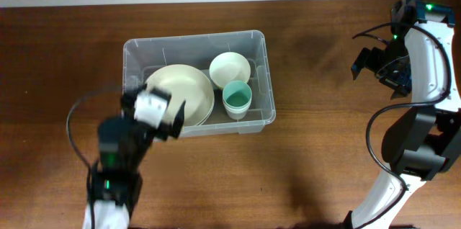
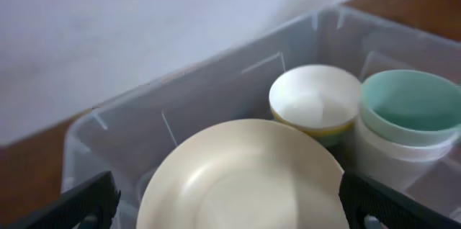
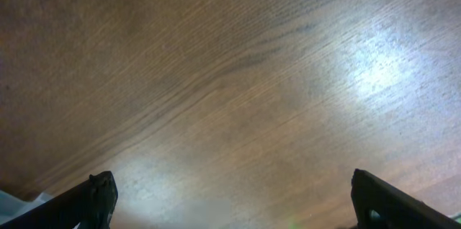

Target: Pack container

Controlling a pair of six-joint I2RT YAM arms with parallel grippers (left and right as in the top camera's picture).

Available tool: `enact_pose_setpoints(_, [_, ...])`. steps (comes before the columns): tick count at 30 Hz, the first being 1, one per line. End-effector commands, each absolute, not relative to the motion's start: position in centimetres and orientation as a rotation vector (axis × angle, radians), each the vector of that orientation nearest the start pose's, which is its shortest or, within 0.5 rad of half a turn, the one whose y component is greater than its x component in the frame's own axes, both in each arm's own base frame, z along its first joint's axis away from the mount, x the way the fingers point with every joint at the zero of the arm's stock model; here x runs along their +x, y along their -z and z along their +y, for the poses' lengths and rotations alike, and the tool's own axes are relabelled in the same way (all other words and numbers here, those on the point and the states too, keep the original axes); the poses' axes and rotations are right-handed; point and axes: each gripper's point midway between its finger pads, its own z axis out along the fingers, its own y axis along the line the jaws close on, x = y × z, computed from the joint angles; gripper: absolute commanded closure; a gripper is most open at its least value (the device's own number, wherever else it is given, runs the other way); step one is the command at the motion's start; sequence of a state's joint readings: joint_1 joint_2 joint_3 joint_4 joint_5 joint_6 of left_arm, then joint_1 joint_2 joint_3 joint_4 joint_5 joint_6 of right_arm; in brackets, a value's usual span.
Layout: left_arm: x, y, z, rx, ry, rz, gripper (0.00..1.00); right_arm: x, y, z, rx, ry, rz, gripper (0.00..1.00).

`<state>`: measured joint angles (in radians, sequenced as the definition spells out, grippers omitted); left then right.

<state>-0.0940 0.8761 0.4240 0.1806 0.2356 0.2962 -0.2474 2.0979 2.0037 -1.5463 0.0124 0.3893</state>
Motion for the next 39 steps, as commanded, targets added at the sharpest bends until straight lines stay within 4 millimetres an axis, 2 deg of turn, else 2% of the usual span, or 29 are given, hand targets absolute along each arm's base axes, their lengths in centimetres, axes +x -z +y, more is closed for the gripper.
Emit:
enact_pose_setpoints(1, [30.0, -20.9, -6.5, 0.507, 0.026, 1.649, 0.00, 37.2, -13.5, -9.7, 1.007, 0.025, 3.043, 0.01])
enact_pose_setpoints(5, [27.7, -23.2, -5.4, 0.450, -0.041, 1.520, 0.00, 37.2, -13.5, -9.7, 1.007, 0.025, 3.043, 0.01])
enact_pose_setpoints(11, [25.2, -24.1, -4.9, 0.419, -0.071, 1.395, 0.00, 37.2, -13.5, -9.7, 1.007, 0.025, 3.043, 0.01])
enact_pose_setpoints(18, [24.3, -21.7, -4.2, 0.394, -0.098, 1.353, 0.00, 37.2, -13.5, -9.7, 1.007, 0.025, 3.043, 0.01])
enact_pose_setpoints(24, [24.2, -20.2, -3.6, 0.383, -0.112, 1.412, 0.00, 37.2, -13.5, -9.7, 1.007, 0.025, 3.043, 0.01])
enact_pose_setpoints(29, [24.3, -15.8, -3.4, 0.397, -0.091, 1.593, 0.00, 37.2, -13.5, -9.7, 1.008, 0.025, 3.044, 0.01])
enact_pose_setpoints(39, [24.3, -16.1, -3.4, 0.397, -0.090, 1.583, 0.00, 37.2, -13.5, -9.7, 1.007, 0.025, 3.043, 0.01])
